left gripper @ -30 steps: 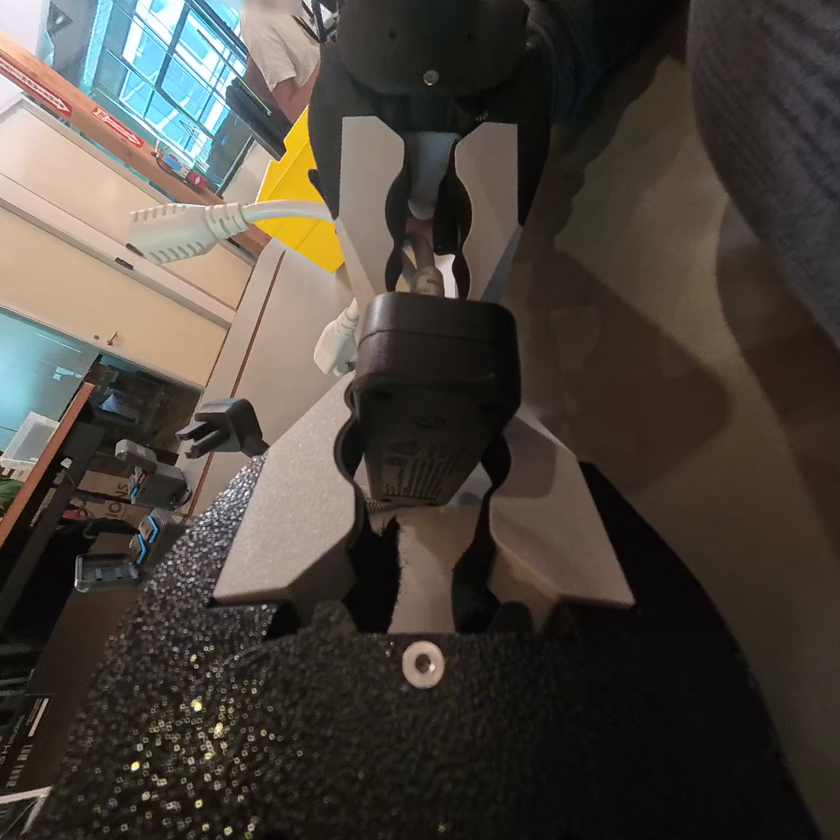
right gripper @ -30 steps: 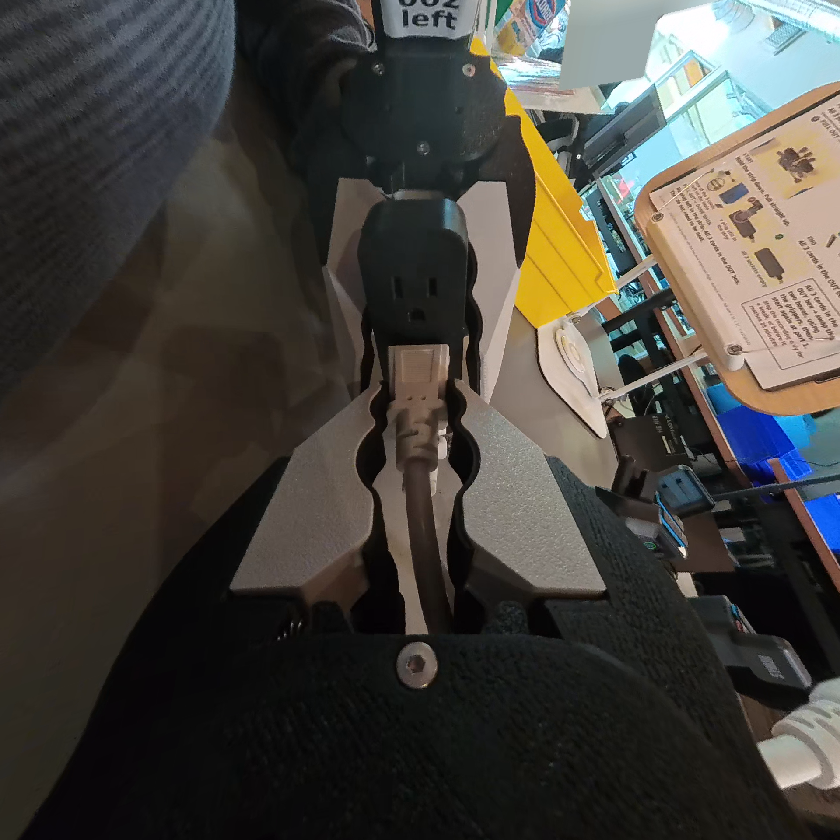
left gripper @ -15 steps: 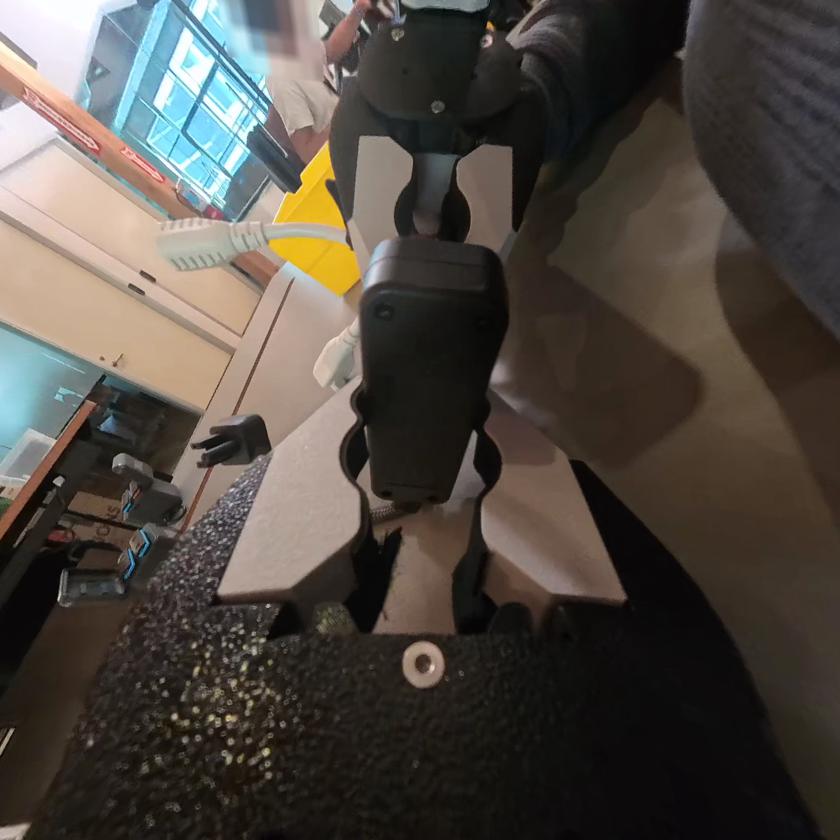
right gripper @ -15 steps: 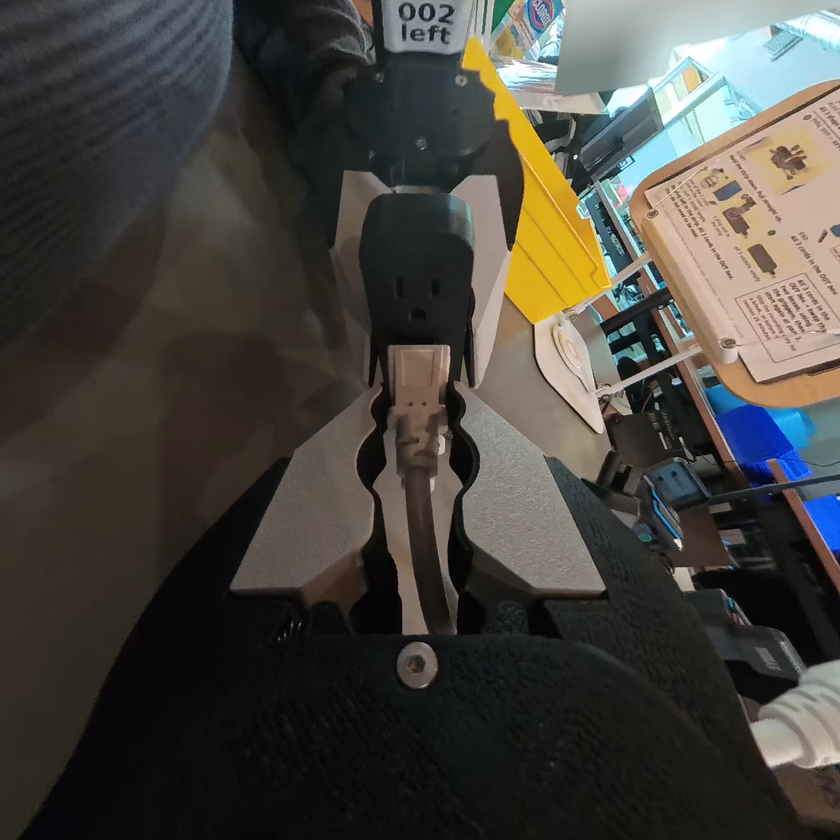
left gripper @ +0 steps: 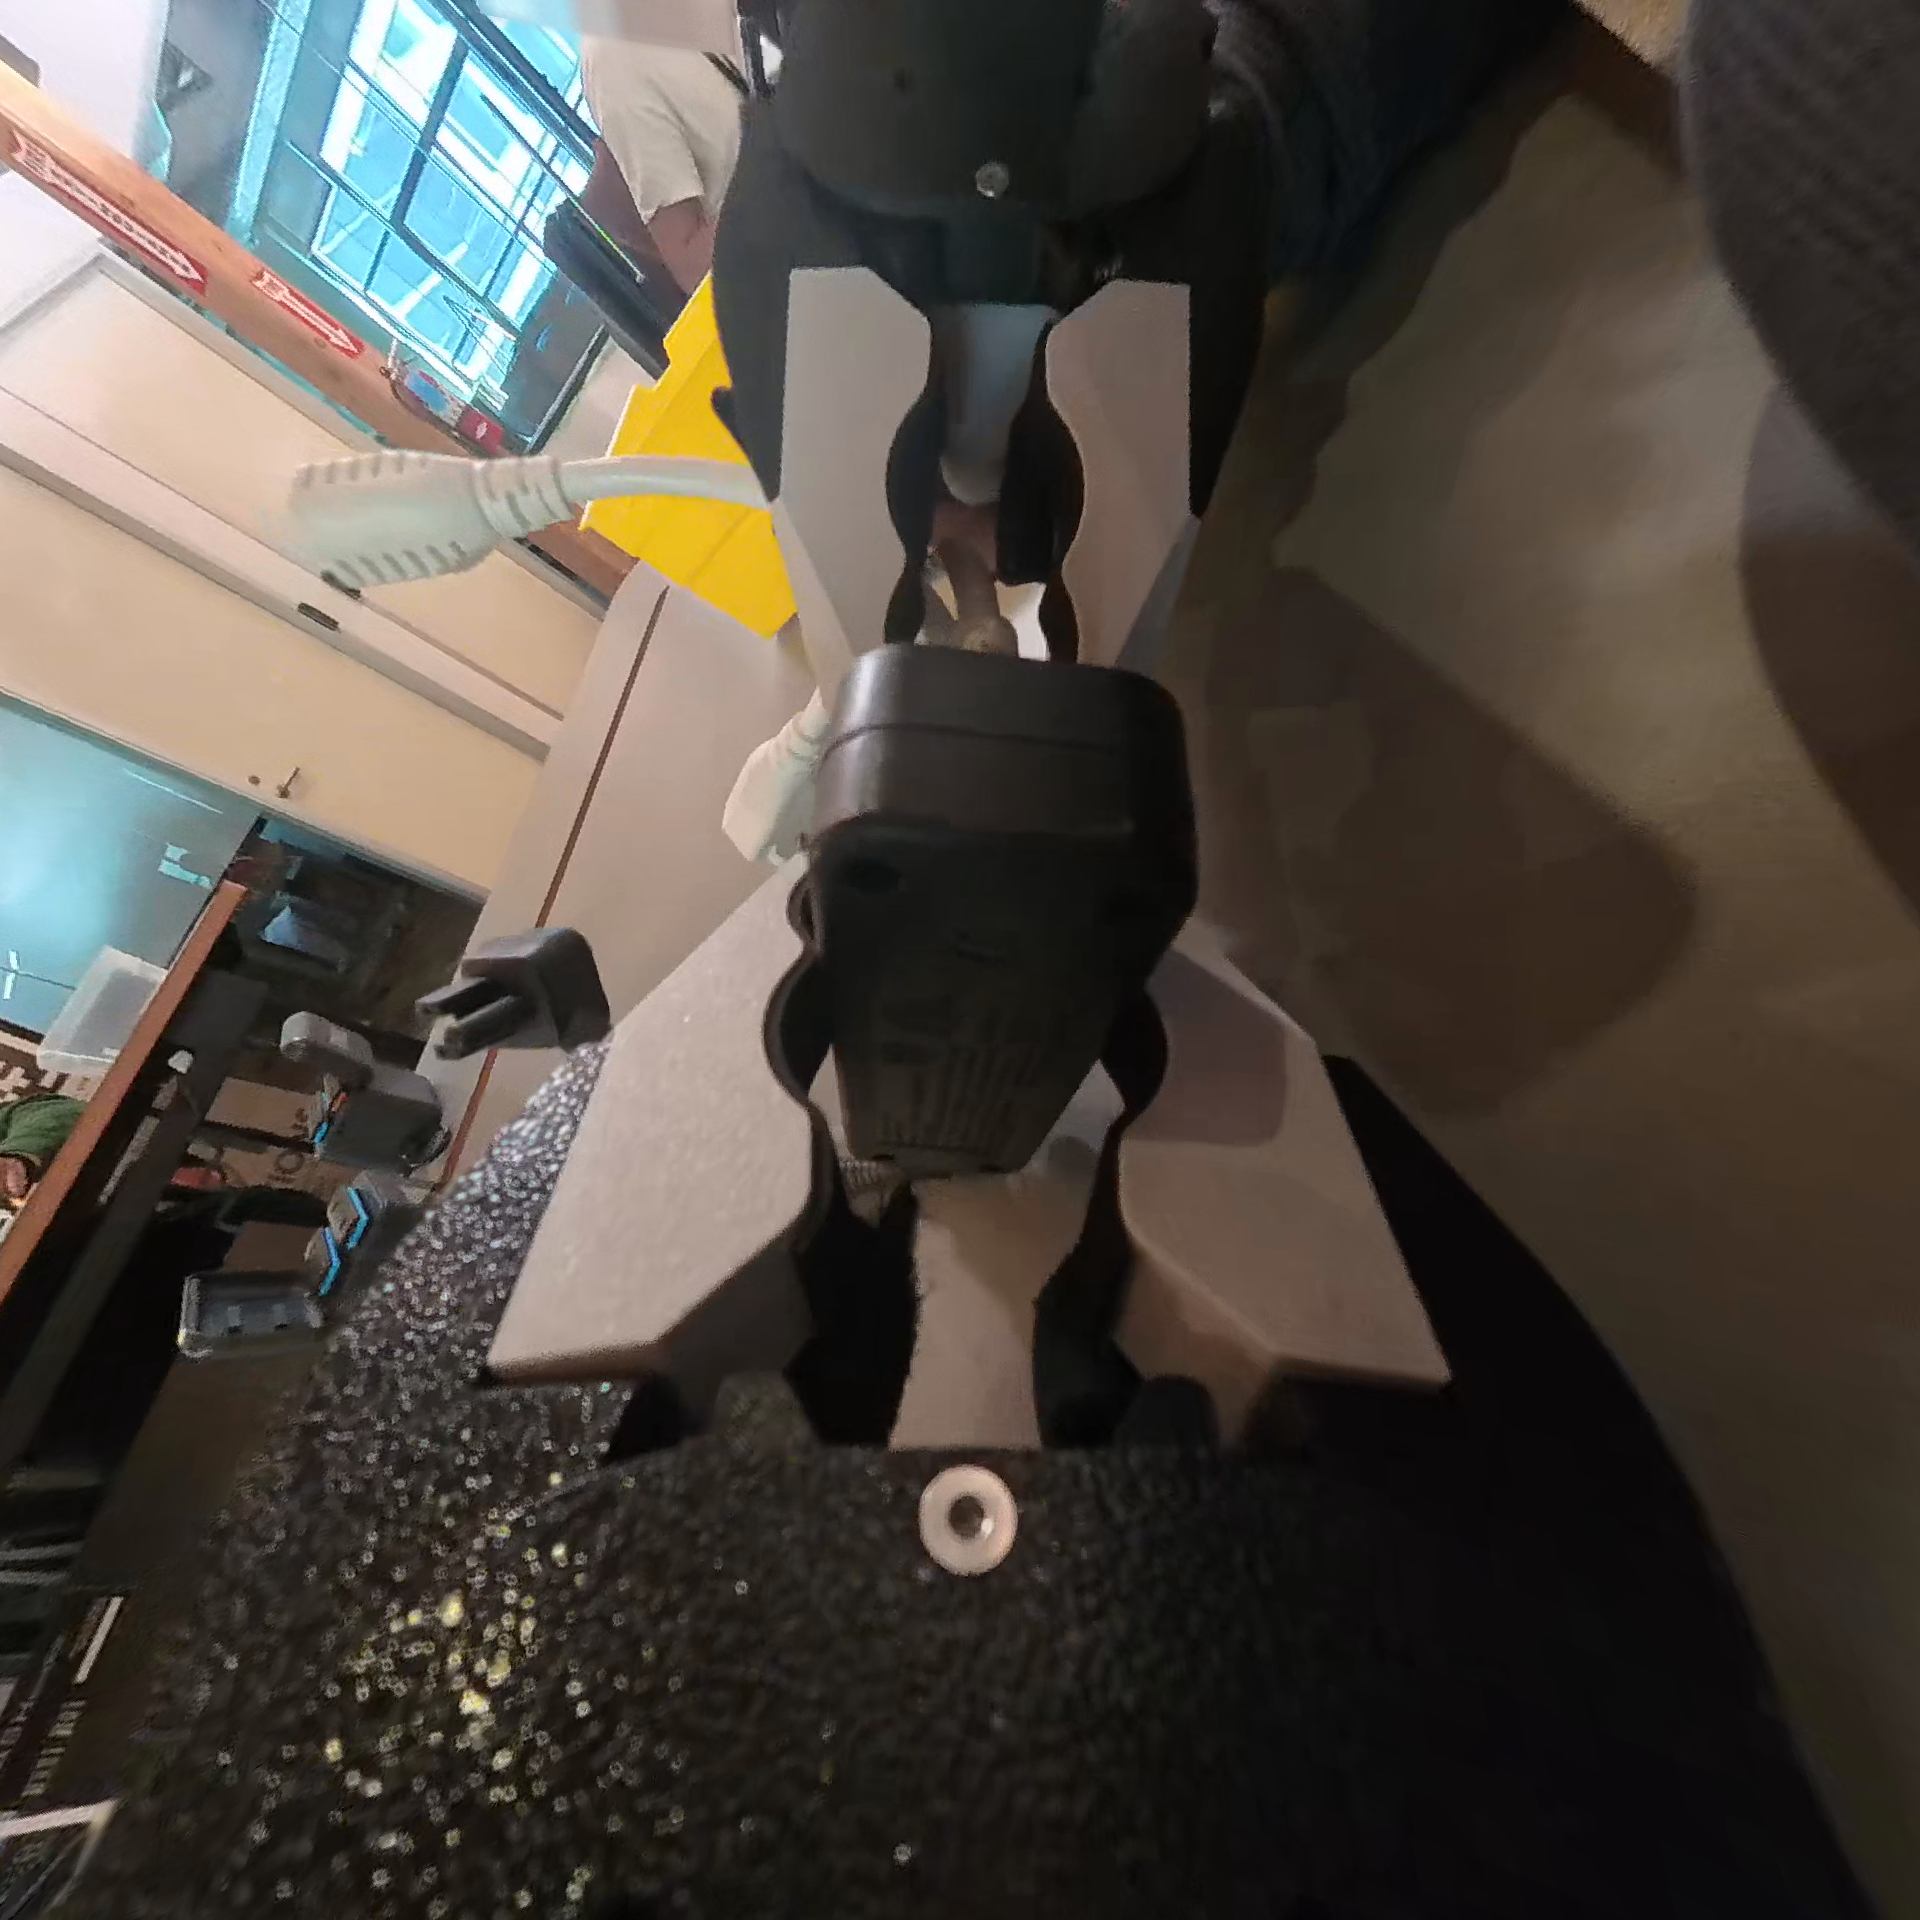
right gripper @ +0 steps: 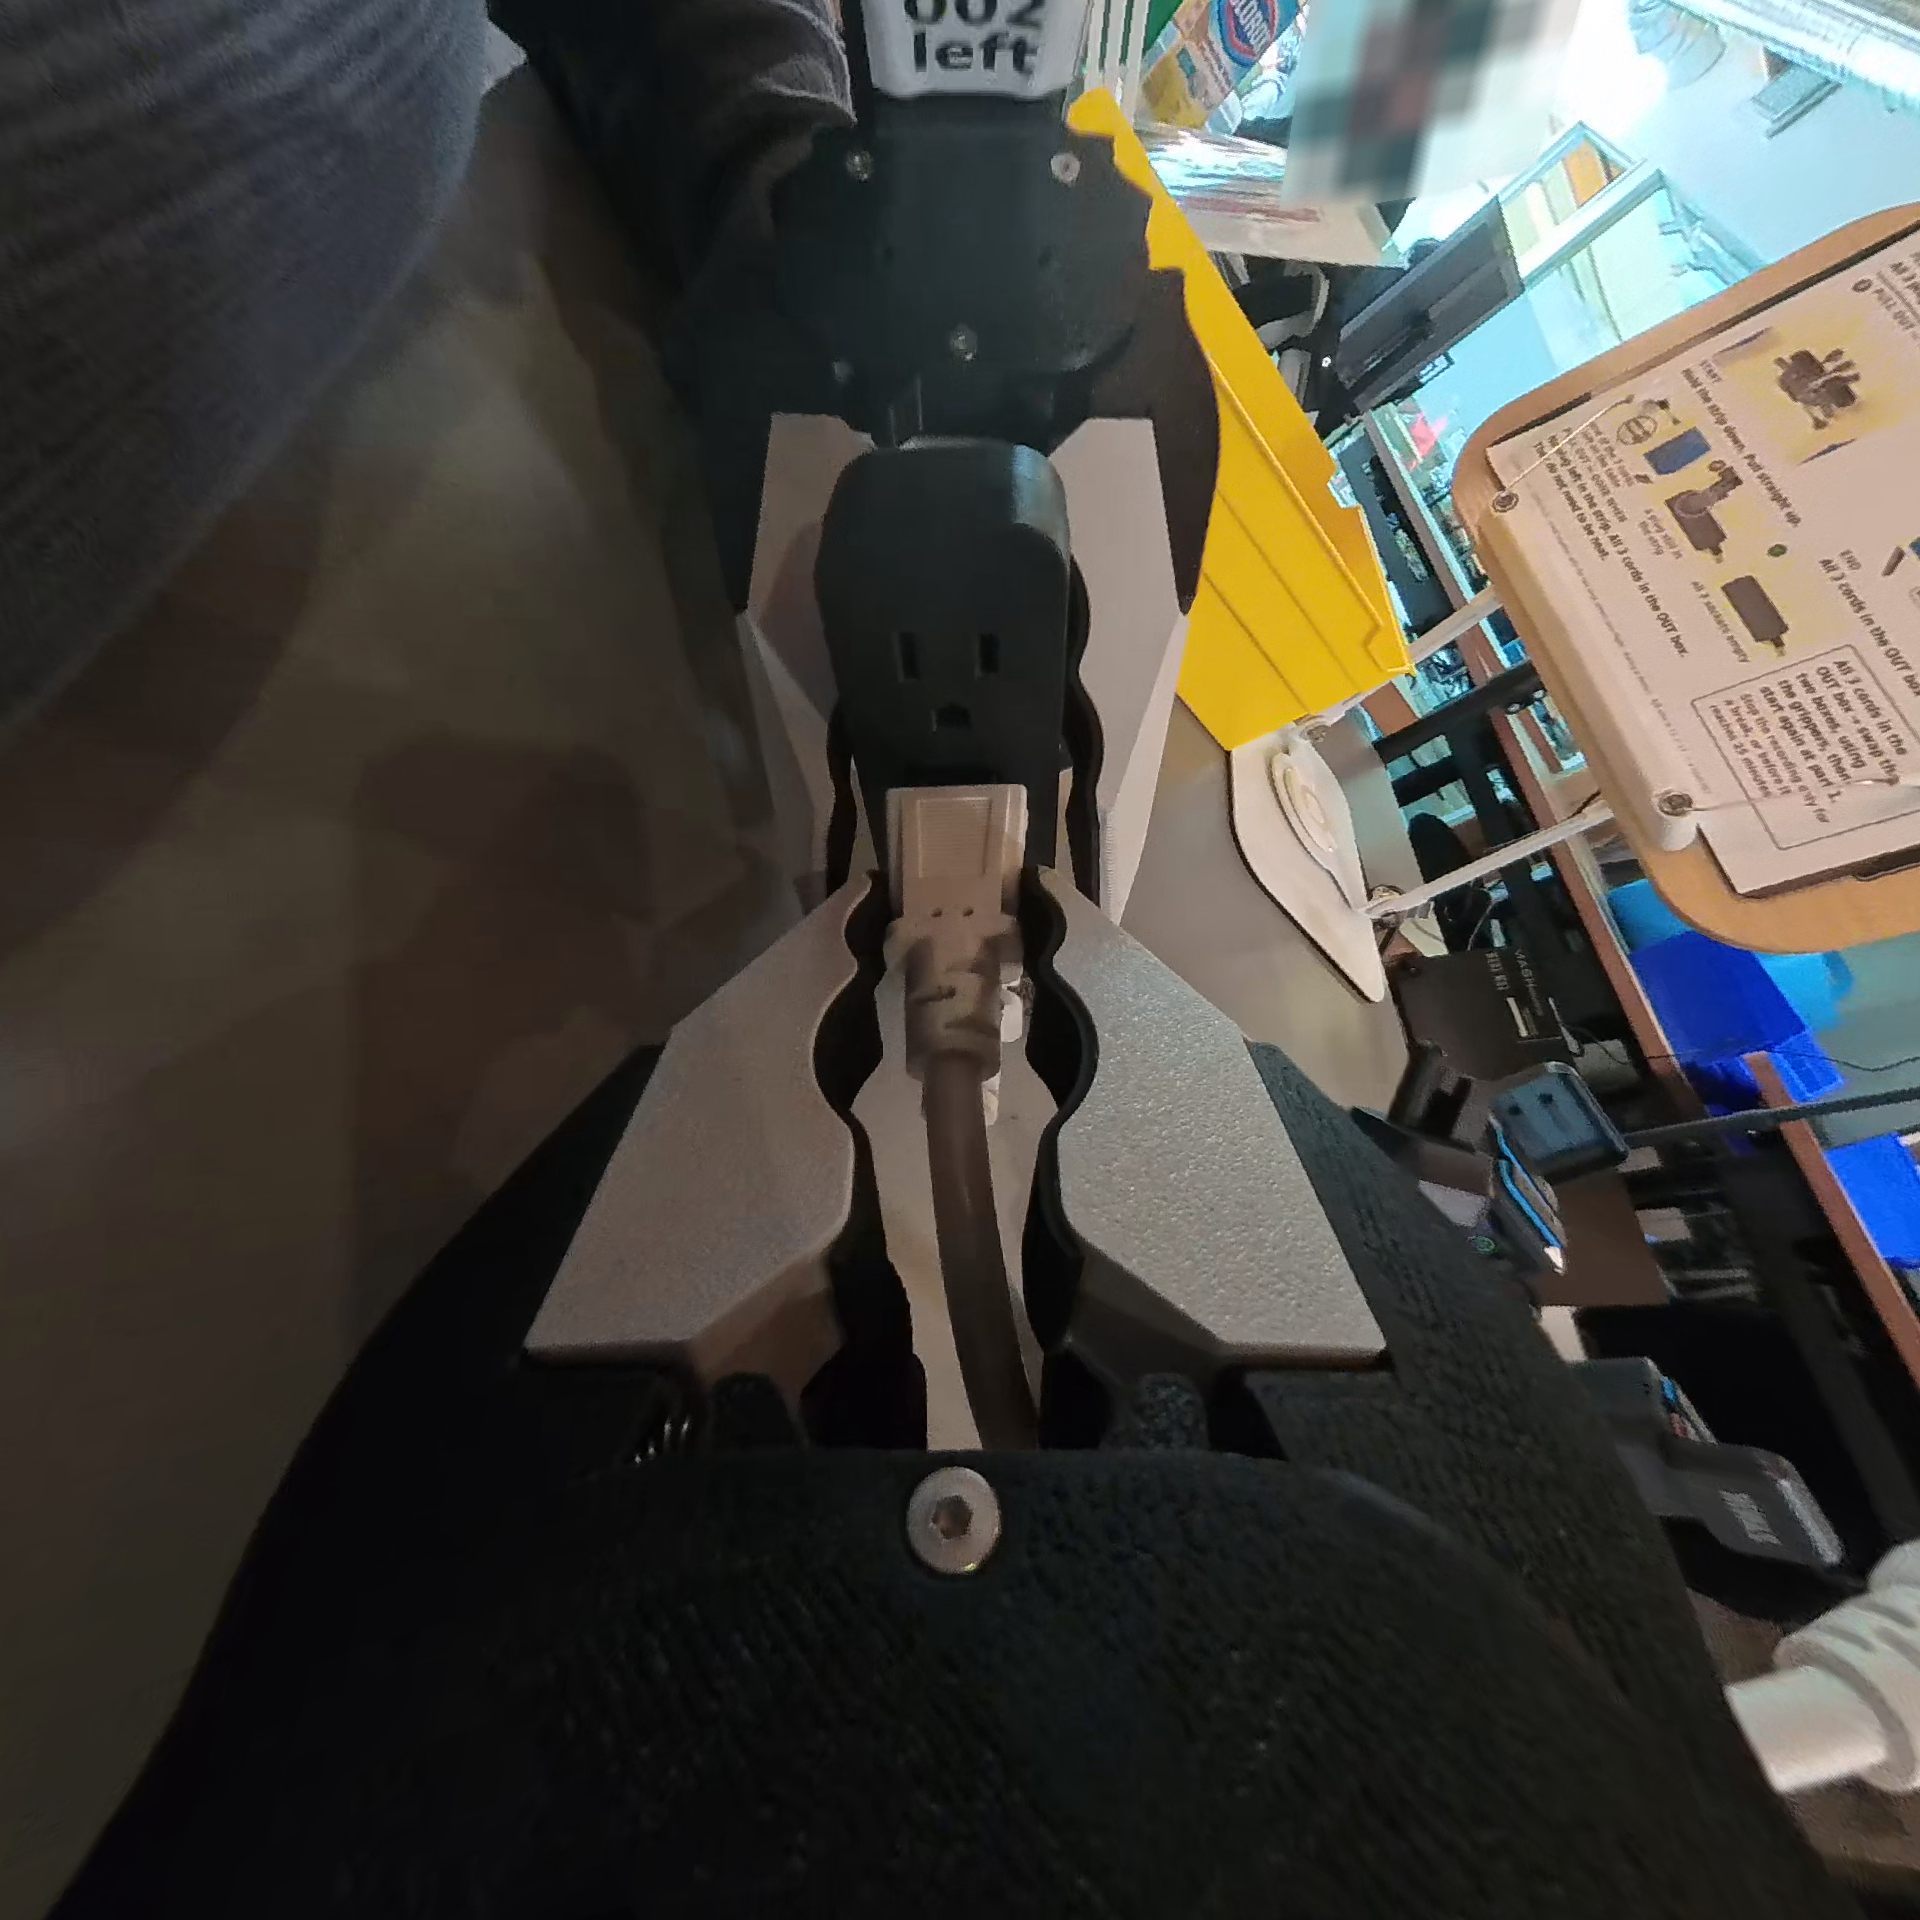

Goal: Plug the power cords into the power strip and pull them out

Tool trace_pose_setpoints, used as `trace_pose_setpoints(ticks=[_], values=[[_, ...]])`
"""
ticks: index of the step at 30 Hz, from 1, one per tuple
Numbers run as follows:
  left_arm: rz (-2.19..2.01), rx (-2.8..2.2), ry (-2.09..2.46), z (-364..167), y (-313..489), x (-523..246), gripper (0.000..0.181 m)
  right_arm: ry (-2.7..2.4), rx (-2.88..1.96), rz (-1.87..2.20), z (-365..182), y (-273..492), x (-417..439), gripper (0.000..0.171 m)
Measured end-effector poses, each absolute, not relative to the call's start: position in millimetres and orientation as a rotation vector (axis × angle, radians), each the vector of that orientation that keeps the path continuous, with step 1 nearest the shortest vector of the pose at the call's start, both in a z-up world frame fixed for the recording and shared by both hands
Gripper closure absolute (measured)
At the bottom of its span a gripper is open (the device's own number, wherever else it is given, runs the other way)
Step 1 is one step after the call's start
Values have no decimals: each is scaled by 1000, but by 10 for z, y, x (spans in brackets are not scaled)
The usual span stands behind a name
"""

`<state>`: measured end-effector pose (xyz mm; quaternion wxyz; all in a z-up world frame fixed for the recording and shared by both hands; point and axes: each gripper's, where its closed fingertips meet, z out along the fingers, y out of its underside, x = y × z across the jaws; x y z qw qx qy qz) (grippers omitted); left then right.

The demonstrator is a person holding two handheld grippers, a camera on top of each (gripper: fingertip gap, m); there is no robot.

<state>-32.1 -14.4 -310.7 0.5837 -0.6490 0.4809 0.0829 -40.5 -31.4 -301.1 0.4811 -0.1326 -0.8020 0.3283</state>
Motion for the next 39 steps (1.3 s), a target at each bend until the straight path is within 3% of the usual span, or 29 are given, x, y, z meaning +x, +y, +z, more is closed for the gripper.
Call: trace_pose_setpoints(ticks=[2, 5, 11, 24, 31, 34, 39], values=[[194, -1518, 1119, -3109, -141, -339, 128, -1954, -332, 807, -3006, -301, -402, 148], [184, -1632, 896, -3077, -88, -918, 132, -1729, -632, 957, -2575, 420, -238, 149], [174, -1561, 836, -2942, -28, -917, 132, -1828, -492, 784, -2725, 327, -239, 148], [218, -1482, 958, -2971, 3, -767, 130, -1468, -690, 217, -801, 1510, 807, 148], [155, -1512, 831, -2881, 53, -935, 132, -1360, -857, -116, -229, 2207, 1328, 149], [93, -1528, 797, -2870, 75, -946, 132, -1352, -929, -399, -344, 2424, 1519, 150], [95, -1530, 799, -2872, 70, -945, 132, -1577, -1239, -730, -1402, 2878, 1663, 150]])
